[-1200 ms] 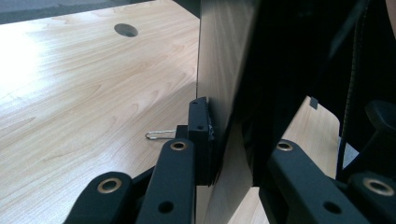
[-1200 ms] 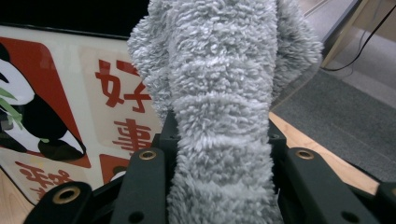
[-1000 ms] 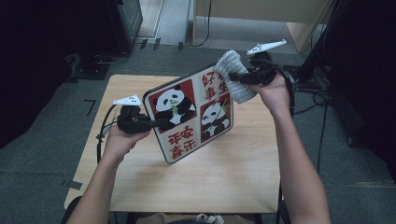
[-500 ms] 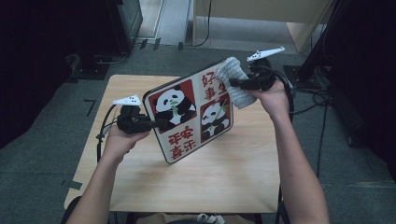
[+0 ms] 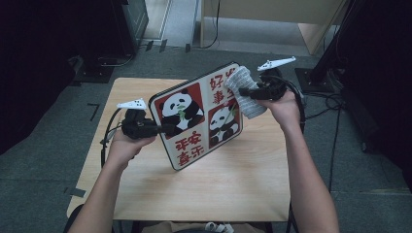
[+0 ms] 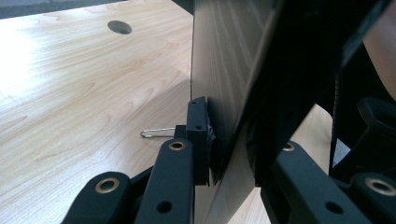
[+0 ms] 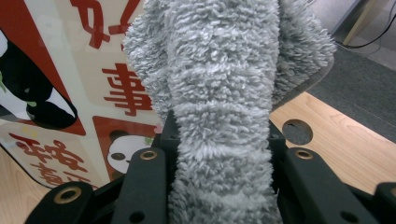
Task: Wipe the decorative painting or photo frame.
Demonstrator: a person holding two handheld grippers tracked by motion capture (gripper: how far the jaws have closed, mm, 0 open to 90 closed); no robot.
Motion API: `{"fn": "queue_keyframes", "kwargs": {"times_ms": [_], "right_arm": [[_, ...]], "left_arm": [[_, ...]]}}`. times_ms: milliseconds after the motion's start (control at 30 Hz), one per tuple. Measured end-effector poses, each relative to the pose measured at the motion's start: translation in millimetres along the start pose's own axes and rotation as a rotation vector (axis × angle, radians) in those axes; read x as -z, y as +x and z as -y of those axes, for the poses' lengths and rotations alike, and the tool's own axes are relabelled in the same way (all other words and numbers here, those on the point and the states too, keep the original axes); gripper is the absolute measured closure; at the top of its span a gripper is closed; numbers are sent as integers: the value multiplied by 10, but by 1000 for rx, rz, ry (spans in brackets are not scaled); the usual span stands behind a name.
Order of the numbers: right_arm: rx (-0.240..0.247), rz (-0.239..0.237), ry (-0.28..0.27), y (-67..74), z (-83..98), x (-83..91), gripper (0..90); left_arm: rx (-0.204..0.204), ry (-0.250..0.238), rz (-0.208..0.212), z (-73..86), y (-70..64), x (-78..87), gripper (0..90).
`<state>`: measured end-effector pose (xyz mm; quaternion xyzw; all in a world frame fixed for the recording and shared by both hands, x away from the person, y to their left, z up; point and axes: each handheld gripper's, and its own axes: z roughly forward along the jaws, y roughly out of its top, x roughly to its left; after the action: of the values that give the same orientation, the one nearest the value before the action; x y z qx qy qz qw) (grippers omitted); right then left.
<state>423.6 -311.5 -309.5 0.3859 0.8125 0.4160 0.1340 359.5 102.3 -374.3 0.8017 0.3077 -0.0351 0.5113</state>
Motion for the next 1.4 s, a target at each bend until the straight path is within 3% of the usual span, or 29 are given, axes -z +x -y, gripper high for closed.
{"fn": "queue_keyframes", "kwargs": {"times_ms": [667, 1400], "right_arm": [[-13, -34, -3, -43, 187, -84, 641], [-36, -37, 54, -61, 373, -192, 634]], "left_arm": [[0, 7, -1, -7, -2, 1, 787], [-3, 8, -3, -9, -9, -1, 785]]}}
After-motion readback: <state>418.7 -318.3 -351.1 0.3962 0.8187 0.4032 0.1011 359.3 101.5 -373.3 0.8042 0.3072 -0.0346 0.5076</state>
